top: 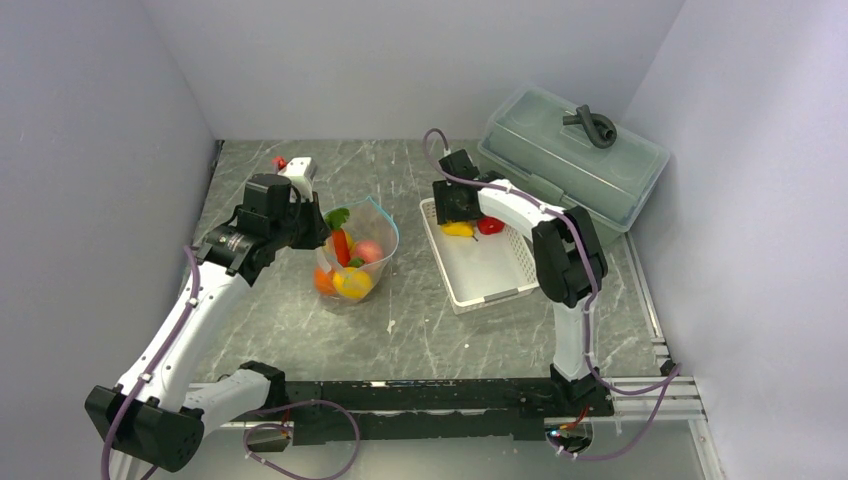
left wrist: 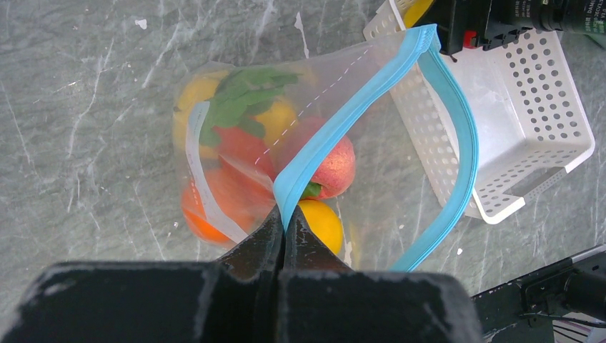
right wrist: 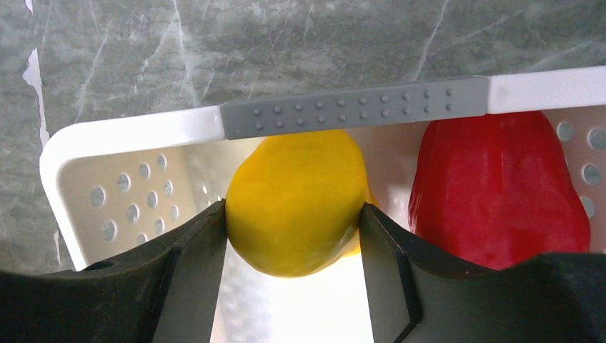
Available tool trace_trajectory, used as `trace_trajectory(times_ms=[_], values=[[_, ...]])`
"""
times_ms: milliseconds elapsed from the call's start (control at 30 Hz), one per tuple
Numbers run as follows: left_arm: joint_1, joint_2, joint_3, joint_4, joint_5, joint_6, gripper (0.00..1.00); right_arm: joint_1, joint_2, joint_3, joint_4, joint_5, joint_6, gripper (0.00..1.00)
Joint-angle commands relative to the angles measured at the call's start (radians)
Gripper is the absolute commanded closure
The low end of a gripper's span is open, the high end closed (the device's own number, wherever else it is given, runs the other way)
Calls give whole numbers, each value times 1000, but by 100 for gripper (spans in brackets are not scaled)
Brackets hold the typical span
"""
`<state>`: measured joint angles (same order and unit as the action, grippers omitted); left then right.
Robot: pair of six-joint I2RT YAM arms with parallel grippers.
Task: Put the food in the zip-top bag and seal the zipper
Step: Pick up the fake fruit from the bin, then place the fake fruit in the zipper food storage bag.
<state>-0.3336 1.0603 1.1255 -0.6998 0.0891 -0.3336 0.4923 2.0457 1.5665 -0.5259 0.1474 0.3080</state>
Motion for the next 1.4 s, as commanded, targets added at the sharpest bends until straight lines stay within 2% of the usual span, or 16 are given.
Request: trace_trajectory(times_ms=[0,367,700,1000,1367], values=[[0,1,0,34,5,17,100,-3,-78,-25,-3,4,6,60],[-1,3,-1,34,10,17,100,19,-329,-109,-7,-29,0,64],[-1,3,2,31,10,16,100,79,-566,-157,91,-211,-28,63],[-1,5,1,29,17,17,100,180,-732,-221,244,-352,-139,64],[-2,6,2,31,29,20,100,242,-804,-306,418,-584,-315,66]])
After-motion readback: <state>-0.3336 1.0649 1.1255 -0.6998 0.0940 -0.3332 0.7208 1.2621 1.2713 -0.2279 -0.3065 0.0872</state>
